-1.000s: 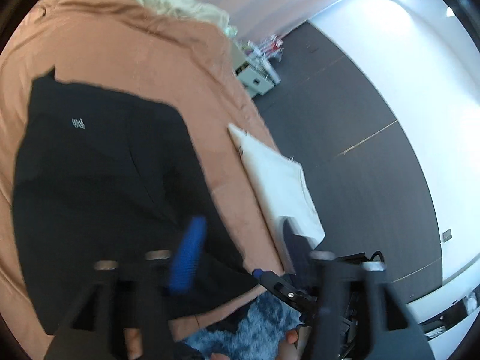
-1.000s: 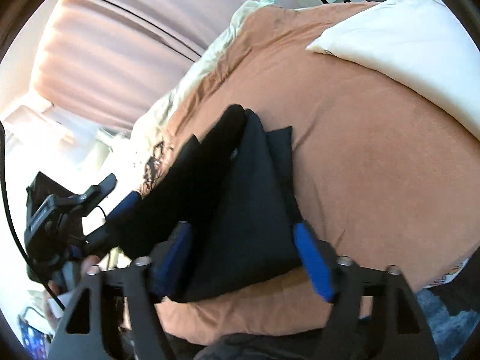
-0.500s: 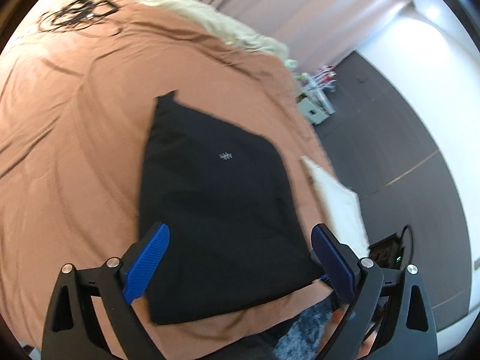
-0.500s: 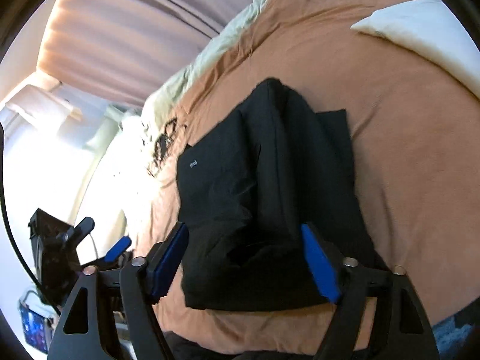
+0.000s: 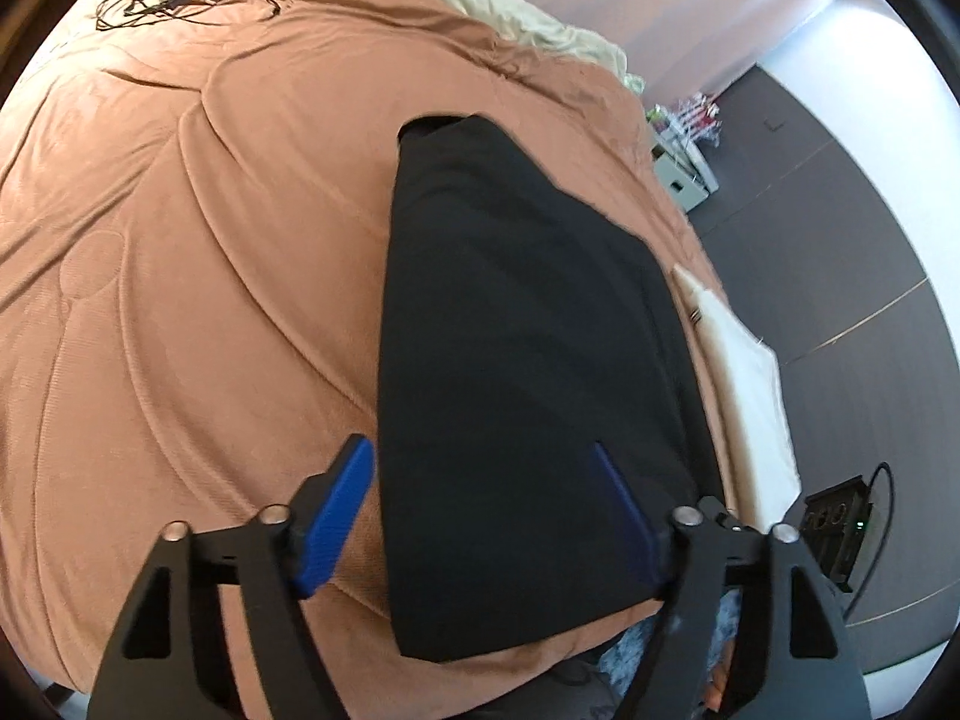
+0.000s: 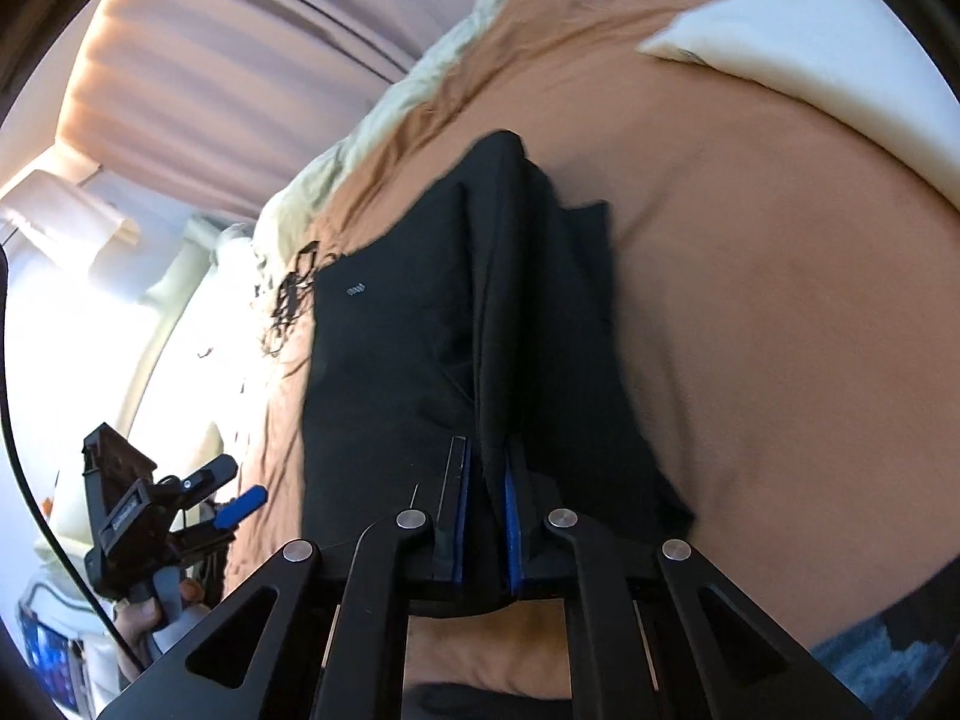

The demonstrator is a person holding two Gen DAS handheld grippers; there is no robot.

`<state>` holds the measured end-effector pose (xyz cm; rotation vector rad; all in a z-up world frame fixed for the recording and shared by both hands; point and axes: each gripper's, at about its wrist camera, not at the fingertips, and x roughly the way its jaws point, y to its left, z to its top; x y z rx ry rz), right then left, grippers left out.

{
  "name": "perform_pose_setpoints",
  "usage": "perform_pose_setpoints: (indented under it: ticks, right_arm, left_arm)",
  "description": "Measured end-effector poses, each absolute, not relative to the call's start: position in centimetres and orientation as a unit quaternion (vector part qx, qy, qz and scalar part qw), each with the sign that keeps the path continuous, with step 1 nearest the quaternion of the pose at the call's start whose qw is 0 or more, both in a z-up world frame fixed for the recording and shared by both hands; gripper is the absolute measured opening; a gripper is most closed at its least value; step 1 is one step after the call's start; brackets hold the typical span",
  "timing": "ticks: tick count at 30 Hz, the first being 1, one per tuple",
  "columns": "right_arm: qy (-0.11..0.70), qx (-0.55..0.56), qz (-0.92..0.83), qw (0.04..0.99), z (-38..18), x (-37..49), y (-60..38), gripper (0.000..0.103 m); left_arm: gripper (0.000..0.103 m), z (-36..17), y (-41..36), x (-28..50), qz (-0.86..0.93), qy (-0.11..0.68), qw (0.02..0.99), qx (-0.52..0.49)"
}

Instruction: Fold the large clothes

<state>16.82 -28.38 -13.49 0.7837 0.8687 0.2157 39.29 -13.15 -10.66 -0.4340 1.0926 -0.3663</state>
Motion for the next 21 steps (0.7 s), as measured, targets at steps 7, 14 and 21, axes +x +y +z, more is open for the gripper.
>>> perform_pose_setpoints:
  ticks: [7, 14, 21]
  right_arm:
    - [0.405, 0.378, 0.076, 0.829, -14.7, 14.4, -29.6, 0.006]
    - [0.431, 0.373, 0.050, 0.820, -16.8, 15.1, -29.5, 0.006]
    - [0.435, 0.381, 0.055, 0.814, -15.0, 16.2, -30.6, 0.053]
  left_arm:
    - [0.048, -13.8, -14.7, 39.7, -0.173, 0.540, 0.802, -0.188]
    - [0.043, -15.3, -15.8, 40.0, -0.177, 0.542, 0.803, -0.174]
    - [0.043, -14.6, -14.4, 41.0, -0.174, 0.550, 0.793, -0.196]
